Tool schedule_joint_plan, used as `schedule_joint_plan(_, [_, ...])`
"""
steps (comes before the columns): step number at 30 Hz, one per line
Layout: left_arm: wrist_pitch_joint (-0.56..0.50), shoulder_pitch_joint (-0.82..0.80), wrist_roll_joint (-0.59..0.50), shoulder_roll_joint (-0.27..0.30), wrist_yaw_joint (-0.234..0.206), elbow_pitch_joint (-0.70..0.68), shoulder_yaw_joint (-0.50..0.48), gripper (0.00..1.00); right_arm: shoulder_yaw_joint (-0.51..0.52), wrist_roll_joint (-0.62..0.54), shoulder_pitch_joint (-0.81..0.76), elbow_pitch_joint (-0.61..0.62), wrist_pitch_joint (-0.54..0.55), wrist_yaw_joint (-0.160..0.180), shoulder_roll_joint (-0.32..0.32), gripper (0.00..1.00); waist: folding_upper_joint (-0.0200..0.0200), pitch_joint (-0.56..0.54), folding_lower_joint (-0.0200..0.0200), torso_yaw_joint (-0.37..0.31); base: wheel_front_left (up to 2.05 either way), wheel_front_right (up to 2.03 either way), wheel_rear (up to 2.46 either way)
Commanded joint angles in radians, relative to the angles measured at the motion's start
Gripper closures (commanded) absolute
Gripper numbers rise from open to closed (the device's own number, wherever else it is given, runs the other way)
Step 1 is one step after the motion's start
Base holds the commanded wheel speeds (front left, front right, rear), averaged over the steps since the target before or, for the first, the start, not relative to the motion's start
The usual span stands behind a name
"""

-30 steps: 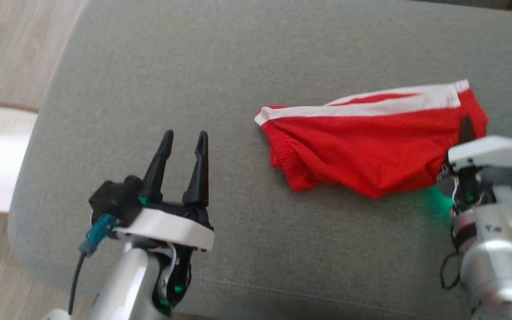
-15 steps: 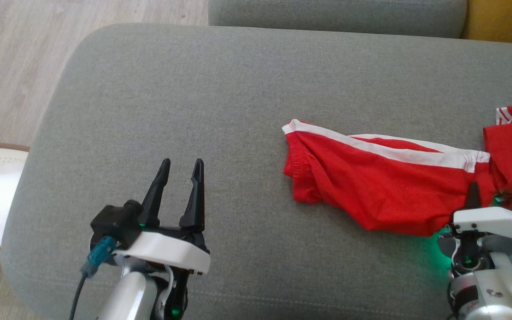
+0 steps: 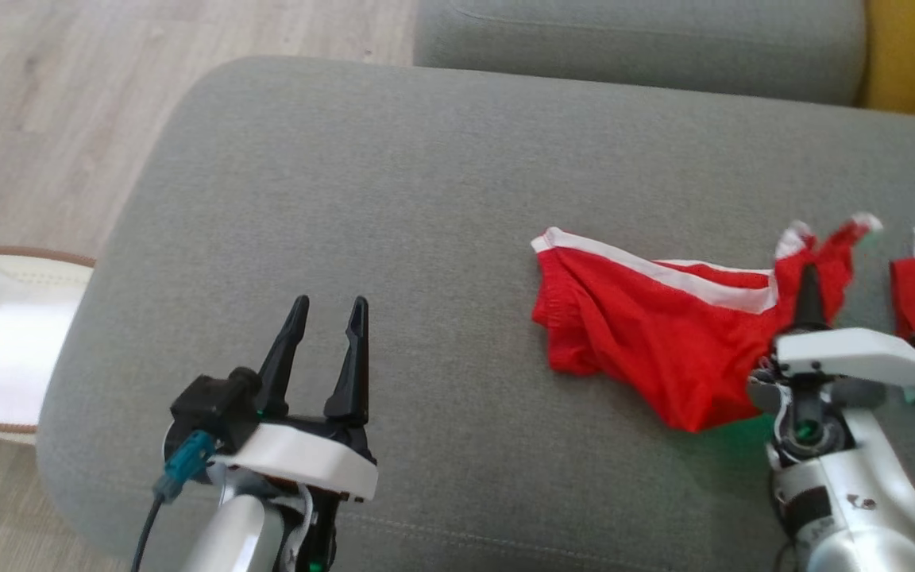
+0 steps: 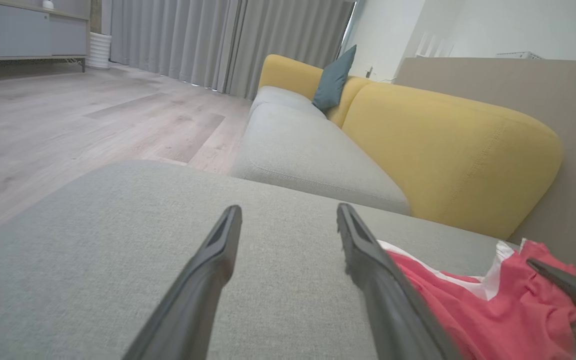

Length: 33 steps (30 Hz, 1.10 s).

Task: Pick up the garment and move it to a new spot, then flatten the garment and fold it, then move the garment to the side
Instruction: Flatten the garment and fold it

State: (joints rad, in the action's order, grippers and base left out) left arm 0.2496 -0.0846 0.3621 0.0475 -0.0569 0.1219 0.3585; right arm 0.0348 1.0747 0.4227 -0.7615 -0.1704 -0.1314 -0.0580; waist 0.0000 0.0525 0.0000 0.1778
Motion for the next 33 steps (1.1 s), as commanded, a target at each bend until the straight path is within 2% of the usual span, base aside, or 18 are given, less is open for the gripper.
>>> schedule_joint_plan(1, [0.012, -0.020, -0.010, 0.003, 0.003, -0.029, -0.029, 0.00, -0.051, 0.017, 0.047, 0.049, -0.010, 0.001, 0.008, 1.00, 0.0000, -0.011, 0.0000, 0.016, 0.00, 0.00, 0.00])
schedule_joint_plan(12, [0.012, -0.004, -0.007, 0.003, -0.002, -0.027, -0.015, 0.00, -0.342, 0.139, 0.024, 0.119, -0.027, 0.001, 0.008, 1.00, 0.0000, -0.031, 0.0000, 0.104, 0.00, 0.00, 0.00])
schedule_joint_plan(17, [0.012, 0.000, -0.006, 0.003, -0.005, -0.026, -0.012, 0.00, -0.407, 0.172, 0.031, 0.098, -0.046, 0.001, 0.008, 1.00, 0.0000, -0.033, 0.0000, 0.139, 0.00, 0.00, 0.00])
schedule_joint_plan(24, [0.012, -0.001, -0.003, 0.003, -0.005, -0.025, -0.007, 0.00, -0.507, 0.198, 0.068, 0.004, -0.058, 0.001, 0.008, 1.00, 0.0000, -0.025, 0.0000, 0.196, 0.00, 0.00, 0.00])
schedule_joint_plan(25, [0.012, -0.002, -0.001, 0.003, -0.006, -0.025, -0.006, 0.00, -0.523, 0.191, 0.076, -0.010, -0.060, 0.001, 0.008, 0.00, 0.0000, -0.024, 0.0000, 0.203, 0.00, 0.00, 0.00])
schedule_joint_plan(33, [0.012, -0.003, 0.013, 0.003, -0.014, -0.027, 0.009, 0.00, -0.688, 0.123, 0.121, -0.098, -0.068, 0.001, 0.008, 0.00, 0.0000, -0.014, 0.0000, 0.255, 0.00, 0.00, 0.00])
